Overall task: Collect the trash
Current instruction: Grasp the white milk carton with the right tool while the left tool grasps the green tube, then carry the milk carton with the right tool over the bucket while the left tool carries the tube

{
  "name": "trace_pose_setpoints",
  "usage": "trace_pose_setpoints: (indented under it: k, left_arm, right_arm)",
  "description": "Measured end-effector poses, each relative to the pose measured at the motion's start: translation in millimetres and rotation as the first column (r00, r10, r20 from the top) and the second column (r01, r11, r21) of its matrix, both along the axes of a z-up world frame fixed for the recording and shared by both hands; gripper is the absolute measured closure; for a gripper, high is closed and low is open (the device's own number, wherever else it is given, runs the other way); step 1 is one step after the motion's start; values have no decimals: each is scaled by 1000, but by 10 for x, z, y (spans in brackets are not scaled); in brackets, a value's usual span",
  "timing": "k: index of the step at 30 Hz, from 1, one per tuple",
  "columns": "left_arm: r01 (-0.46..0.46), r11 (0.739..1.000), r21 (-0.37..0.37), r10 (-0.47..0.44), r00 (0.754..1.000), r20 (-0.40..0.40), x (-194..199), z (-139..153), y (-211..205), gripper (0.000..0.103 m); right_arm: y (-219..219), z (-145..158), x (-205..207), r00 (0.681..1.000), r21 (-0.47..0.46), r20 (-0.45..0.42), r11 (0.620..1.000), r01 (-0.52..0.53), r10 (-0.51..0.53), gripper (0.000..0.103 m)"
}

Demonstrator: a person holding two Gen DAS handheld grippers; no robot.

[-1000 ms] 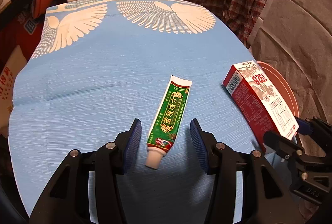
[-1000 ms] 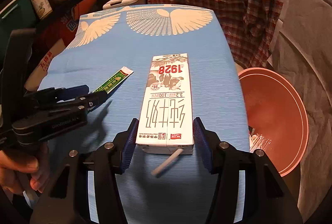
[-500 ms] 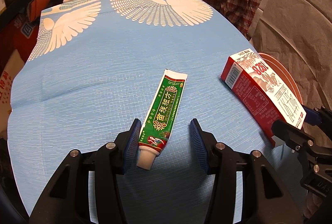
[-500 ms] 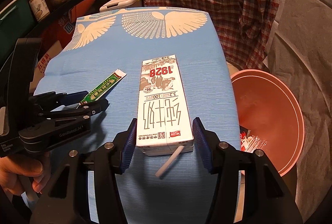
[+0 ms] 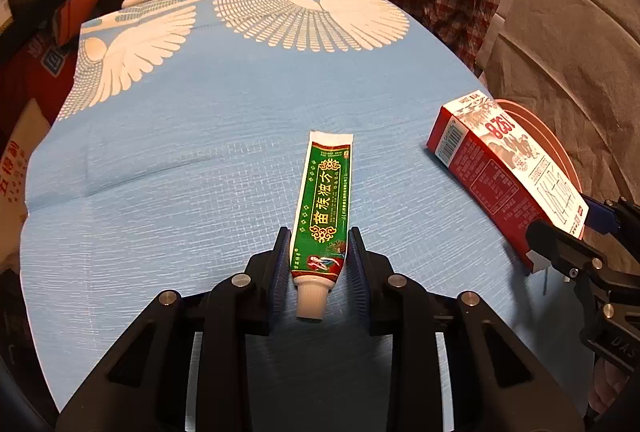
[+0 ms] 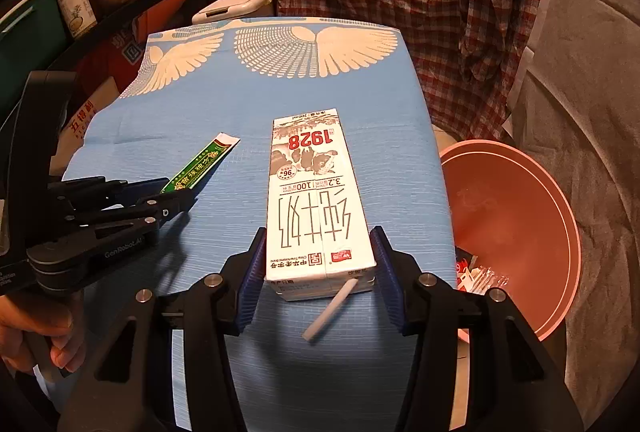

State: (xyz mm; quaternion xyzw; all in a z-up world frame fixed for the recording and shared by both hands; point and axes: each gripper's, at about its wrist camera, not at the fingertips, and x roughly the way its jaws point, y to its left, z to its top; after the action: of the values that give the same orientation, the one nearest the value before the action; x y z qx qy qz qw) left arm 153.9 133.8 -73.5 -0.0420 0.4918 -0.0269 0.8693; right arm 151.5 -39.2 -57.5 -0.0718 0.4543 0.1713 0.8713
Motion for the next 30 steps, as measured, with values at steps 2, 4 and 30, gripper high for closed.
trace_pose_setpoints:
  k: [2, 4, 30]
  left_arm:
    - [-3, 1000, -2, 3, 1000, 9, -15, 38, 6, 75]
    - [-8, 1000, -3, 8, 1000, 17, -27, 81, 14, 75]
    - [-37, 999, -24, 40, 988, 147, -274, 604, -191, 75]
  right_arm:
    - [-10, 20, -12, 1000, 3, 8, 1000, -3, 3, 52]
    - [-19, 44, -25, 1000, 6, 20, 1000, -5, 5, 52]
    - [-358, 431, -142, 989, 48, 138, 998, 40, -47, 52]
